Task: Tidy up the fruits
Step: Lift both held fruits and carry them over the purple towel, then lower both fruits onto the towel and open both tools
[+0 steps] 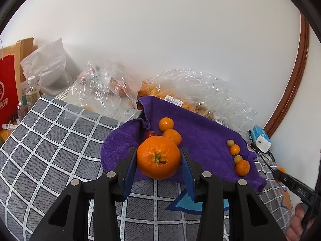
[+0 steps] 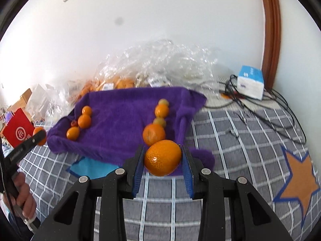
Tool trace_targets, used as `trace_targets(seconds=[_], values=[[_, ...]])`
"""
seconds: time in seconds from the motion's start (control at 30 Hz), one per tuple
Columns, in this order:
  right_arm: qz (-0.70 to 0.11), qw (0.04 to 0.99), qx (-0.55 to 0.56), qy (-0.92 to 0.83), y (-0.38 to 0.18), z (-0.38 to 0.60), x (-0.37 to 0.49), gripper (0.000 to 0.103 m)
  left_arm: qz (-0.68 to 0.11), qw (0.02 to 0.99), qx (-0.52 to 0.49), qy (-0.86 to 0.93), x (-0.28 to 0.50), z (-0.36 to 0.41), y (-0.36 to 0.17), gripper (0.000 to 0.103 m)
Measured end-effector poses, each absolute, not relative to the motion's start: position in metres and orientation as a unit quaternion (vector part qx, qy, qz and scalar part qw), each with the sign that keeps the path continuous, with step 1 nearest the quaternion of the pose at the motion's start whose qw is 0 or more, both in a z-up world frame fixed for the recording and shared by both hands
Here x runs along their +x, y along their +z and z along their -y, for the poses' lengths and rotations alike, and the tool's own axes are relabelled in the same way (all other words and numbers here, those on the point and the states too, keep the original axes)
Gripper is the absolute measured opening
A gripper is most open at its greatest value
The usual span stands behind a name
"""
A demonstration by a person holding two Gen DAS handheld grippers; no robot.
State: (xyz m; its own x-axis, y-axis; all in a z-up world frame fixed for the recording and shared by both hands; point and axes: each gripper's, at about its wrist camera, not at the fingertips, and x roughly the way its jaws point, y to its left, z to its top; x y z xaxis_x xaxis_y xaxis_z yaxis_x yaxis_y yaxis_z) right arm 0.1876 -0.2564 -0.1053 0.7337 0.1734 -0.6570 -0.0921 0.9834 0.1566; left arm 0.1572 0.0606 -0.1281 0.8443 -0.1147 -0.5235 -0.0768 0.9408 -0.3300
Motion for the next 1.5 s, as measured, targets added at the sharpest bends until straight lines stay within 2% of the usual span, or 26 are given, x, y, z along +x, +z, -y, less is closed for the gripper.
trace_targets(seconds=[0.3,0.47,0.77,0.93,1.0,1.27,1.5], values=[[-0.358,0.928,0.031,0.100,-0.103,0.238,0.246,0.035,-0.310,0.940,-0.139,-0.014,0.186,-0.065,-0.099,0.040],[-0.387,0.914,0.013,0.121,-0.122,0.221,0.288,0.035,-0.325,0.936,-0.131,-0.016,0.207,-0.069,-0.092,0.040],[-0.445,0.886,-0.018,0.128,-0.164,0.192,0.332,0.035,-0.364,0.922,-0.126,-0.037,0.239,-0.064,-0.110,0.040],[-0.449,0.883,-0.024,0.135,-0.171,0.188,0.334,0.036,-0.388,0.909,-0.145,-0.051,0.253,-0.065,-0.122,0.040],[-0.447,0.884,-0.025,0.136,-0.171,0.188,0.333,0.038,-0.395,0.906,-0.139,-0.054,0.258,-0.061,-0.125,0.040],[-0.425,0.895,-0.033,0.133,-0.143,0.200,0.313,0.055,-0.412,0.899,-0.119,-0.088,0.273,-0.030,-0.124,0.040],[-0.405,0.908,-0.020,0.108,-0.131,0.236,0.283,0.057,-0.453,0.883,-0.083,-0.091,0.284,0.006,-0.141,0.040]])
